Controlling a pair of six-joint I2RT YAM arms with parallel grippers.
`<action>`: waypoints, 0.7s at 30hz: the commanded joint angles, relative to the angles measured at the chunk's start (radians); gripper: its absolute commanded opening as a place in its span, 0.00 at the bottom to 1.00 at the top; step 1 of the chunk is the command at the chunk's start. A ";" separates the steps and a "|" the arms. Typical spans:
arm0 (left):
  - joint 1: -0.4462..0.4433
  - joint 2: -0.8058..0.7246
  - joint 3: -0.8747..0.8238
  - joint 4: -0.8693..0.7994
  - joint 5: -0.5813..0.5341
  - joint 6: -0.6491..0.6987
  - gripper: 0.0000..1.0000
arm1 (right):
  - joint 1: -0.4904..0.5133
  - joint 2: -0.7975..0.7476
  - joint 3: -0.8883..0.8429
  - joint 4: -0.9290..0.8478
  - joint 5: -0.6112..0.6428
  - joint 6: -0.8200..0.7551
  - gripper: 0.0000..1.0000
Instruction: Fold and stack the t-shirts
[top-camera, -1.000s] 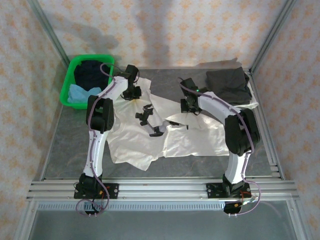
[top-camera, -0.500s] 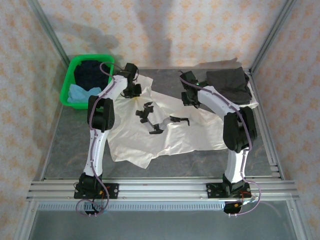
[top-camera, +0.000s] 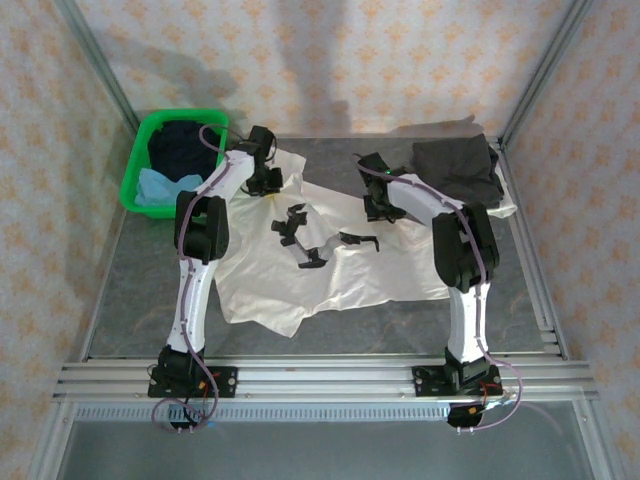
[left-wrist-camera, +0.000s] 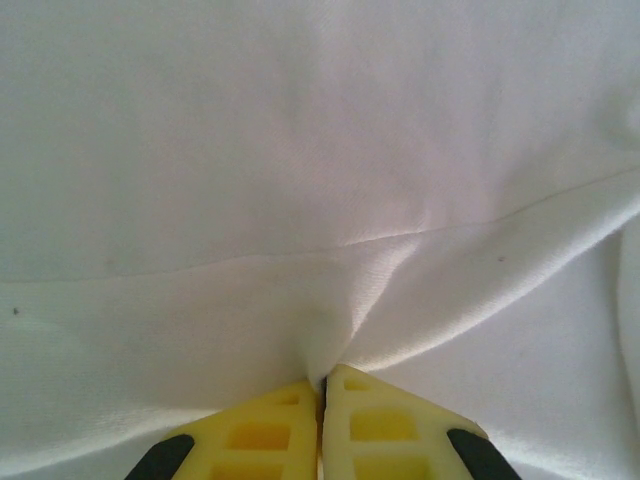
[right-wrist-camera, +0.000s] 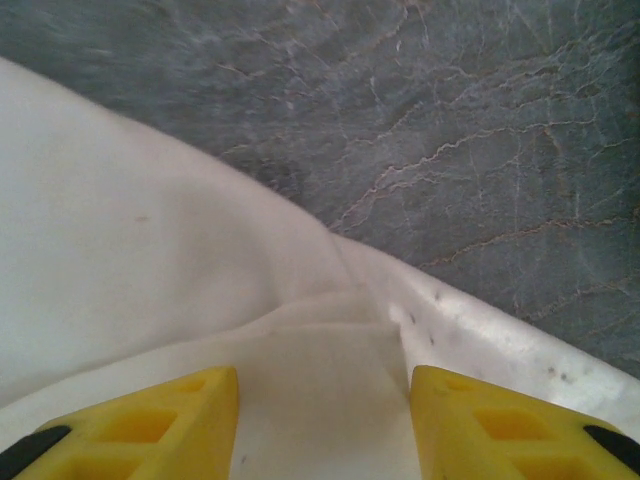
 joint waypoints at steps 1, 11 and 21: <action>0.009 0.055 -0.026 -0.037 -0.003 0.000 0.08 | -0.013 0.029 0.039 -0.028 0.040 0.018 0.48; 0.009 0.067 -0.005 -0.044 -0.015 0.002 0.07 | -0.013 -0.024 0.032 -0.020 0.099 0.034 0.14; 0.016 0.092 0.043 -0.052 -0.030 -0.003 0.03 | -0.022 -0.054 0.143 -0.048 0.204 -0.011 0.06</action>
